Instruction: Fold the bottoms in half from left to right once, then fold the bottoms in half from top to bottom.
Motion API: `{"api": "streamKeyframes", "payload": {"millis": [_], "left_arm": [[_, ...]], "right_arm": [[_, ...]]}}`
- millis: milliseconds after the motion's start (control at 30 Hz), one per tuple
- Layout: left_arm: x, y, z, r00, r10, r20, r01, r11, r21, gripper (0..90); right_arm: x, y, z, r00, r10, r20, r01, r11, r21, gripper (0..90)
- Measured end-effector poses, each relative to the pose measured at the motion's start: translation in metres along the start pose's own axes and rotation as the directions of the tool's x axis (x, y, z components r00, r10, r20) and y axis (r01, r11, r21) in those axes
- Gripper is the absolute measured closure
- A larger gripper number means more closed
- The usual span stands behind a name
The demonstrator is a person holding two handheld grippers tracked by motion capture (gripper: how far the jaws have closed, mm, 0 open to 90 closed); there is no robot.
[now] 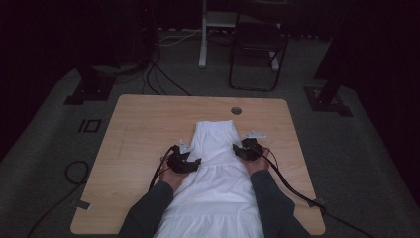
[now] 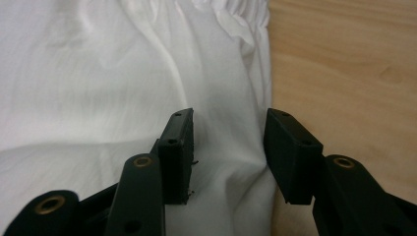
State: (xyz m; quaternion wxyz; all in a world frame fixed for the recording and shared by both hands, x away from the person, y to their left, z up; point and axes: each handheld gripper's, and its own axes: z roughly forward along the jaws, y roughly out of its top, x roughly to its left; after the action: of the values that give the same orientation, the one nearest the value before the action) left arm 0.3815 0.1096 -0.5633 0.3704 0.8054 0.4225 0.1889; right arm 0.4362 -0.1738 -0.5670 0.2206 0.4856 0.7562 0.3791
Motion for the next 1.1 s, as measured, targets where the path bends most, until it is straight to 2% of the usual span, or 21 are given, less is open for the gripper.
{"api": "streamKeyframes", "payload": {"millis": [233, 400, 500, 533, 567, 600, 633, 667, 700, 767, 800, 867, 900, 933, 967, 1000, 1033, 1067, 1100], "left_arm": [[-0.014, -0.021, -0.021, 0.9999, 0.003, -0.014, -0.003, 1.0000, 0.002, 41.2], [-0.026, -0.031, -0.031, 0.9996, 0.001, -0.028, -0.001, 1.0000, -0.001, 43.5], [-0.029, -0.032, -0.035, 1.0000, -0.003, -0.008, 0.003, 0.9999, 0.010, 43.5], [-0.028, -0.031, -0.034, 1.0000, -0.003, 0.005, 0.003, 0.9999, 0.014, 43.4], [-0.020, -0.025, -0.035, 0.9993, 0.001, 0.036, -0.002, 0.9999, 0.014, 42.7], [-0.020, -0.025, -0.035, 0.9993, 0.001, 0.036, -0.002, 0.9999, 0.014, 38.8], [-0.011, -0.011, -0.040, 0.9986, -0.012, 0.051, 0.013, 0.9995, -0.030, 37.8], [-0.011, -0.011, -0.040, 0.9986, -0.012, 0.051, 0.013, 0.9995, -0.030, 35.9], [-0.007, -0.002, -0.042, 0.9976, -0.017, 0.067, 0.021, 0.9983, -0.055, 35.9], [0.001, 0.016, -0.042, 0.9969, 0.000, 0.079, 0.007, 0.9960, -0.089, 30.4], [0.007, 0.027, -0.039, 0.9972, 0.009, 0.074, -0.002, 0.9949, -0.100, 28.8], [0.015, 0.042, -0.029, 0.9957, -0.015, 0.091, 0.025, 0.9941, -0.106, 28.1], [0.023, 0.056, -0.012, 0.9956, -0.031, 0.089, 0.040, 0.9947, -0.095, 27.8], [0.023, 0.056, -0.012, 0.9956, -0.031, 0.089, 0.040, 0.9947, -0.095, 27.4], [0.027, 0.063, 0.006, 0.9958, -0.025, 0.088, 0.031, 0.9972, -0.068, 27.3], [0.027, 0.063, 0.006, 0.9958, -0.025, 0.088, 0.031, 0.9972, -0.068, 26.3], [0.029, 0.064, 0.016, 0.9960, -0.030, 0.084, 0.034, 0.9979, -0.054, 26.3], [0.030, 0.063, 0.025, 0.9965, -0.042, 0.072, 0.044, 0.9982, -0.039, 25.8], [0.034, 0.059, 0.039, 0.9940, -0.078, 0.076, 0.079, 0.9968, -0.009, 23.8]], "right_arm": [[0.017, -0.019, -0.021, 0.9982, -0.042, -0.043, 0.042, 0.999, -0.001, 55.8], [0.022, -0.024, -0.026, 0.9975, -0.048, -0.051, 0.048, 0.999, 0.000, 55.9], [0.022, -0.024, -0.026, 0.9976, -0.047, -0.051, 0.047, 0.999, 0.000, 55.9], [0.022, -0.024, -0.026, 0.9976, -0.047, -0.051, 0.047, 0.999, 0.000, 55.9], [0.022, -0.024, -0.026, 0.9976, -0.047, -0.051, 0.047, 0.999, 0.000, 55.9], [0.022, -0.024, -0.026, 0.9976, -0.046, -0.051, 0.046, 0.999, 0.000, 55.8], [0.022, -0.024, -0.026, 0.9977, -0.046, -0.051, 0.046, 0.999, -0.001, 55.9], [0.022, -0.024, -0.026, 0.9977, -0.046, -0.051, 0.046, 0.999, -0.001, 55.9], [0.022, -0.024, -0.026, 0.9977, -0.046, -0.050, 0.046, 0.999, -0.001, 55.9], [0.022, -0.024, -0.026, 0.9978, -0.044, -0.050, 0.044, 0.999, -0.001, 55.9], [0.022, -0.024, -0.026, 0.9978, -0.045, -0.049, 0.045, 0.999, -0.001, 55.9], [0.022, -0.024, -0.026, 0.9978, -0.044, -0.049, 0.044, 0.999, -0.001, 55.9], [0.023, -0.024, -0.026, 0.9980, -0.040, -0.049, 0.040, 0.999, -0.001, 55.9], [0.023, -0.024, -0.026, 0.9980, -0.040, -0.049, 0.040, 0.999, -0.001, 55.9], [0.023, -0.024, -0.026, 0.9980, -0.040, -0.049, 0.040, 0.999, 0.000, 55.9], [0.023, -0.024, -0.026, 0.9980, -0.040, -0.049, 0.040, 0.999, 0.000, 55.9], [0.023, -0.024, -0.026, 0.9980, -0.040, -0.049, 0.040, 0.999, 0.000, 55.9], [0.023, -0.024, -0.026, 0.9979, -0.042, -0.049, 0.042, 0.999, 0.000, 55.9], [0.022, -0.024, -0.026, 0.9979, -0.043, -0.049, 0.043, 0.999, 0.000, 55.9]]}}
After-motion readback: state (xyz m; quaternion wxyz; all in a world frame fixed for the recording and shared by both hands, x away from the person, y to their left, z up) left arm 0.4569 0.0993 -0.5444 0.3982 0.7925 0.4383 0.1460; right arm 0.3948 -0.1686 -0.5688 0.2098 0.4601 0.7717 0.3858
